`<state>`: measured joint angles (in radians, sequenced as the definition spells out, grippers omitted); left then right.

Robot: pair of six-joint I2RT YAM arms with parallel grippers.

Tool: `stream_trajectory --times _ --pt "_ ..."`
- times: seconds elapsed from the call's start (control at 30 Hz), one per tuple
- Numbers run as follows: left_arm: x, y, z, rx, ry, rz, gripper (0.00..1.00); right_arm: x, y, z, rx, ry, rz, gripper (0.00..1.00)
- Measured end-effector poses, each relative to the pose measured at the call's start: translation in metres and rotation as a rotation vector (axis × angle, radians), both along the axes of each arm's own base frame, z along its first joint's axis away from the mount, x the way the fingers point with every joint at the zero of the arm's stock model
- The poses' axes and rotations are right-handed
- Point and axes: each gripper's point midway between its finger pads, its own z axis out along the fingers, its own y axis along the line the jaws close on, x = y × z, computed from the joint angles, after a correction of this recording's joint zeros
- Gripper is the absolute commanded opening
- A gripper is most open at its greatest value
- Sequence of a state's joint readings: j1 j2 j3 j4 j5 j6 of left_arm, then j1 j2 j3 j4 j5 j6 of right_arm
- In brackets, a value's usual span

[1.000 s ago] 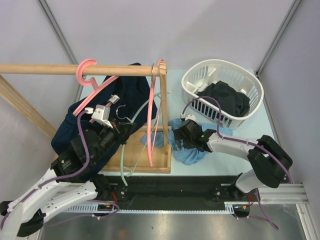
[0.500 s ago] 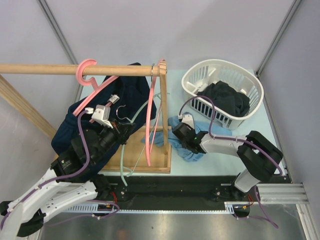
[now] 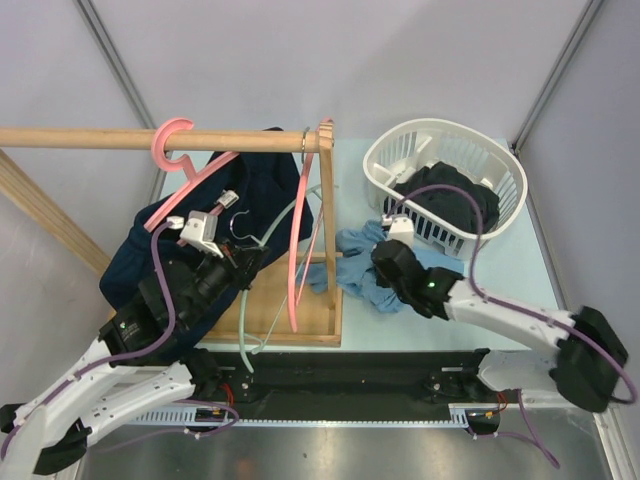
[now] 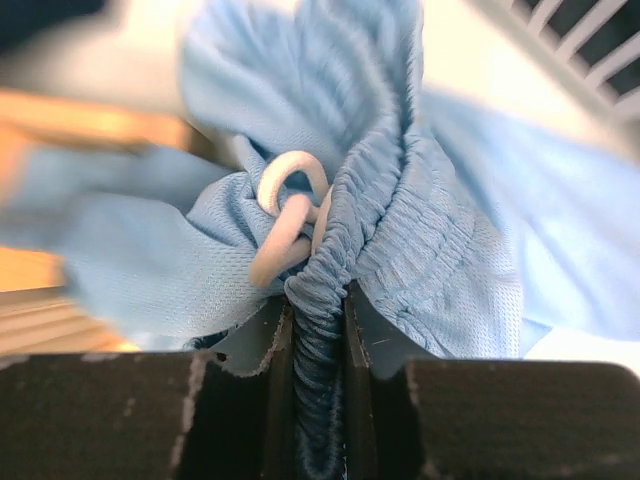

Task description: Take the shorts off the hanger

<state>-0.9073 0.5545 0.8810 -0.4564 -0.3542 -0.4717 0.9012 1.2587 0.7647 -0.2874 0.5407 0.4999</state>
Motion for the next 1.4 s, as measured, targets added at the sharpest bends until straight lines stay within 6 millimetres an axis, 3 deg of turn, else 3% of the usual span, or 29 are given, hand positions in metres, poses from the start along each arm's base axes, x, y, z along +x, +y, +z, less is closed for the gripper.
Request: stream_trajectory --times 0.2,0.47,0.67,1.1,1.17,1.23,1.3,1.4 --pt "-0.001 0.001 0.001 -0.004 -0.003 0.000 0.00 0.001 -0.022 0.085 0.212 -0.179 -0.039 0.00" --pt "-0.001 0.001 0.001 -0.006 -0.002 0.000 0.00 0.023 -0.084 0.192 0.373 -0.402 -0.189 0.00" --pt "-0.003 0.003 -0.002 -0.002 0.010 0.001 0.00 0.045 -0.112 0.285 0.422 -0.556 -0.237 0.00" --pt "-0.005 0.004 -0.006 -0.010 0.036 0.005 0.00 0.064 -0.150 0.436 0.331 -0.836 -0.323 0.00" --pt "-0.005 0.004 -0.007 -0.012 0.042 0.006 0.00 0.072 -0.158 0.452 0.291 -0.866 -0.355 0.00" --pt "-0.006 0.004 -0.008 -0.013 0.047 0.006 0.01 0.080 -0.166 0.453 0.246 -0.870 -0.386 0.00" --pt "-0.006 0.004 -0.009 -0.013 0.052 0.005 0.00 0.090 -0.175 0.444 0.199 -0.848 -0.415 0.01" --pt "-0.007 0.004 -0.010 -0.011 0.057 0.005 0.00 0.108 -0.190 0.418 0.141 -0.794 -0.453 0.17"
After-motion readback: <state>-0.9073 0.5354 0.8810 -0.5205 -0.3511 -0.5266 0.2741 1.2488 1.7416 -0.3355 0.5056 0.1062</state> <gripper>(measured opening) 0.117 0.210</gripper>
